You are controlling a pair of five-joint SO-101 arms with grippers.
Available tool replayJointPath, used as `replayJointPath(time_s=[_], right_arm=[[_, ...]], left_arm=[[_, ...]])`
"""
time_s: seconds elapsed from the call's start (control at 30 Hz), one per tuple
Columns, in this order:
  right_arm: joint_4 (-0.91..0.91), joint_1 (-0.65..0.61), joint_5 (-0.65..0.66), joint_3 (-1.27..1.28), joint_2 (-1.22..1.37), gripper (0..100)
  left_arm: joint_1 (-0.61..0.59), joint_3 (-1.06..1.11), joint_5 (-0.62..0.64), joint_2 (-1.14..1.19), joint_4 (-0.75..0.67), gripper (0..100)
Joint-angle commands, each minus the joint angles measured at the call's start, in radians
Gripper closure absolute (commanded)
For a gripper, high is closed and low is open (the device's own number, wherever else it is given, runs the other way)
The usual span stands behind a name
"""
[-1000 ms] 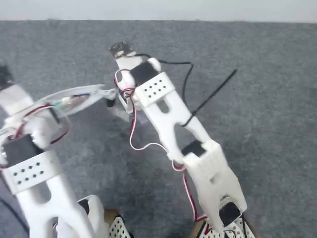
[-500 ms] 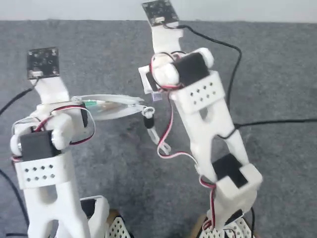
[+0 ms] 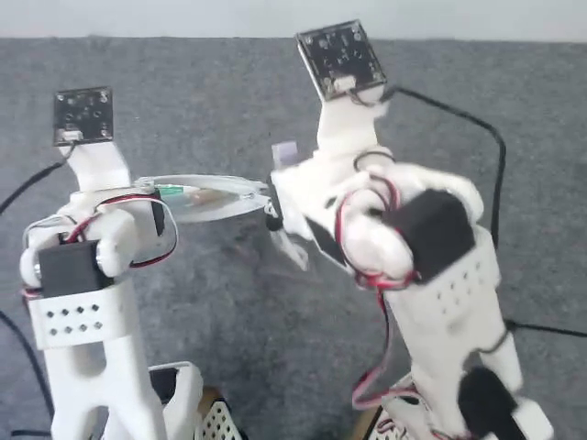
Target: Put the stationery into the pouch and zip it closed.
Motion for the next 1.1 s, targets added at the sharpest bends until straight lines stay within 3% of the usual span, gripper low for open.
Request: replayJointPath(time_s=[0.0, 0.4, 0.6, 1.07], right_arm=[[-0.122, -0.022, -0.011, 0.129, -0.125, 99.3], [-0.691, -0.027, -0.011, 0.698, -0.461, 99.3], [-0.983, -0.087, -0.009, 0.944, -0.587, 99.3], [-1.534, -0.122, -0.003, 1.298, -0.618, 99.3]], left_arm=[[0.005, -0.053, -0.011, -0.037, -0.015, 99], [0.005, -0.048, -0.011, -0.037, -0.017, 99], [0.005, -0.048, -0.011, -0.037, -0.017, 99], [0.005, -0.047, -0.011, -0.037, -0.014, 99]])
